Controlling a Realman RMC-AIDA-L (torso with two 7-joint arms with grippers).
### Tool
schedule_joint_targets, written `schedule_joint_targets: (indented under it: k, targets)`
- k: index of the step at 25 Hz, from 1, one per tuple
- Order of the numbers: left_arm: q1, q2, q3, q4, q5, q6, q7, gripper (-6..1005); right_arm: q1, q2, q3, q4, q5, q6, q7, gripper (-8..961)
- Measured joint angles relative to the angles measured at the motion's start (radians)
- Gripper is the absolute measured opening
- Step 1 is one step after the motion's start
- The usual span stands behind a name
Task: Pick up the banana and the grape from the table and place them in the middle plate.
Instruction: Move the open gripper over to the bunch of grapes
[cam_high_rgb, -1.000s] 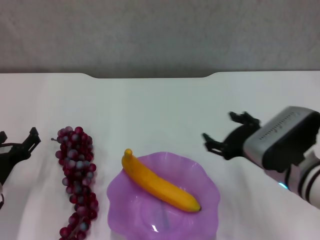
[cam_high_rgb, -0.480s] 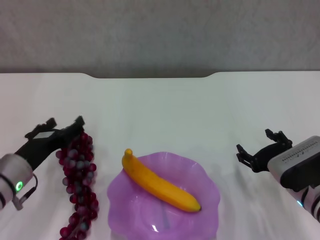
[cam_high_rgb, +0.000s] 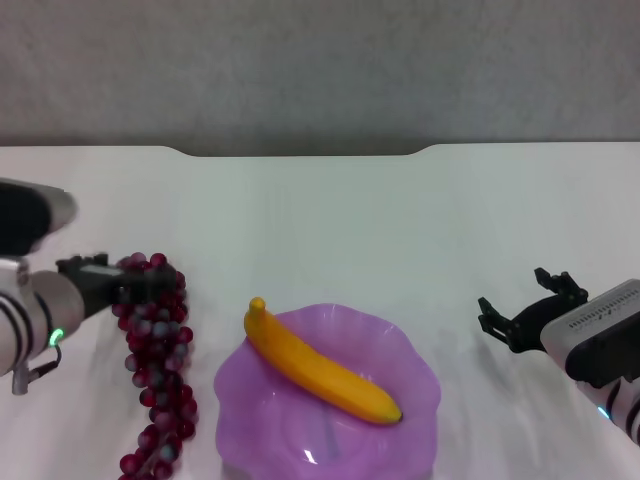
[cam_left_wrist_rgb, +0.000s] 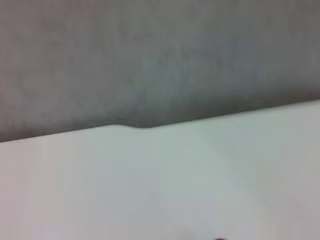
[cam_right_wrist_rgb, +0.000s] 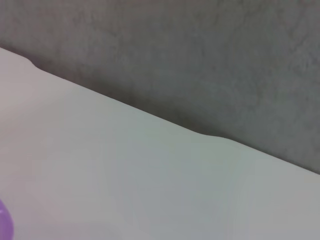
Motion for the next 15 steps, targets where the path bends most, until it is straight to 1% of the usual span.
schedule_joint_targets:
  k: [1, 2, 3, 4, 6, 7, 8, 9, 10, 11, 13, 15]
  targets:
    - [0.002, -0.017, -0.024, 0.016, -0.013, -0.039, 0.053, 896, 0.001, 0.0, -0.001, -0.006, 0.0, 0.0, 0.002, 893]
    - [0.005, -0.052, -0.075, 0.038, -0.047, -0.098, 0.151, 896, 0.004, -0.001, 0.0, -0.011, 0.0, 0.0, 0.002, 893]
    - [0.007, -0.076, -0.119, 0.055, -0.086, -0.145, 0.229, 896, 0.008, 0.0, -0.001, -0.017, 0.001, -0.001, 0.004, 893]
    - [0.008, -0.093, -0.169, 0.07, -0.156, -0.207, 0.329, 896, 0.012, 0.0, 0.0, -0.02, 0.001, -0.002, 0.006, 893]
    - [-0.001, -0.095, -0.231, 0.077, -0.282, -0.298, 0.459, 897, 0.018, 0.001, -0.002, -0.023, 0.001, -0.003, 0.01, 893]
    - [-0.011, -0.091, -0.263, 0.078, -0.34, -0.342, 0.512, 897, 0.02, 0.001, -0.003, -0.024, 0.001, -0.003, 0.012, 893]
    - [-0.011, -0.091, -0.263, 0.078, -0.34, -0.342, 0.512, 897, 0.02, 0.001, -0.003, -0.024, 0.001, -0.003, 0.013, 893]
    - [-0.021, -0.091, -0.314, 0.074, -0.399, -0.393, 0.577, 897, 0.021, 0.001, -0.004, -0.024, 0.001, -0.003, 0.013, 893]
    - [-0.03, -0.094, -0.344, 0.063, -0.402, -0.417, 0.598, 897, 0.023, 0.001, -0.004, -0.024, 0.001, -0.003, 0.013, 893]
    - [-0.035, -0.095, -0.353, 0.055, -0.401, -0.426, 0.603, 897, 0.024, 0.0, -0.005, -0.024, 0.001, -0.003, 0.014, 893]
    - [-0.057, -0.096, -0.362, 0.026, -0.396, -0.447, 0.61, 897, 0.026, 0.0, -0.007, -0.024, 0.001, -0.003, 0.014, 893]
    - [-0.097, -0.097, -0.363, -0.029, -0.37, -0.458, 0.614, 897, 0.027, 0.0, -0.011, -0.025, 0.001, -0.003, 0.014, 893]
